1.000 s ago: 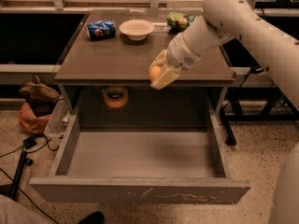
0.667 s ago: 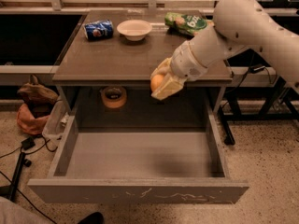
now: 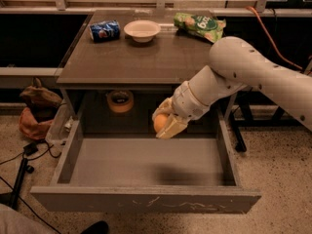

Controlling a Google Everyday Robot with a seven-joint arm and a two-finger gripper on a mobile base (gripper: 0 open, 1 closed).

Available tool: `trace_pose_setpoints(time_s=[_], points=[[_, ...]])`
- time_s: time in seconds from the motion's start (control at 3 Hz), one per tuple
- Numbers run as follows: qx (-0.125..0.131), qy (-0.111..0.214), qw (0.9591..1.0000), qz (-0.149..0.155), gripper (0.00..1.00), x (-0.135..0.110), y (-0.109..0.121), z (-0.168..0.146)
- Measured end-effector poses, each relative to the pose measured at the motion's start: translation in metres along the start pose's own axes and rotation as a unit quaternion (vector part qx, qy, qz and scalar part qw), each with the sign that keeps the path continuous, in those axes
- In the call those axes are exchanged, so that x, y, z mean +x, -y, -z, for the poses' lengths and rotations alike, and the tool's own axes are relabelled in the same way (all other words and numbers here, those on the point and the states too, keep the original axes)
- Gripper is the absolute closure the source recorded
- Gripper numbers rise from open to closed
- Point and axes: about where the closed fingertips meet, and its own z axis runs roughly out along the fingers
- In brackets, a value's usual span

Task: Place orange into top drawer

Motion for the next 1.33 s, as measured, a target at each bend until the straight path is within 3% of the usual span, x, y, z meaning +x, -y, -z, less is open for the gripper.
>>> trace_pose_setpoints(time_s=[0.67, 1.0, 1.33], points=[[0.004, 0.005, 1.0, 0.001, 1.0, 0.001, -0.001, -0.006], [0.009, 0.04, 0.9991, 0.011, 1.0, 0.012, -0.024, -0.065], [0.031, 0.066, 0.997, 0.027, 1.0, 0.011, -0.031, -0.122]])
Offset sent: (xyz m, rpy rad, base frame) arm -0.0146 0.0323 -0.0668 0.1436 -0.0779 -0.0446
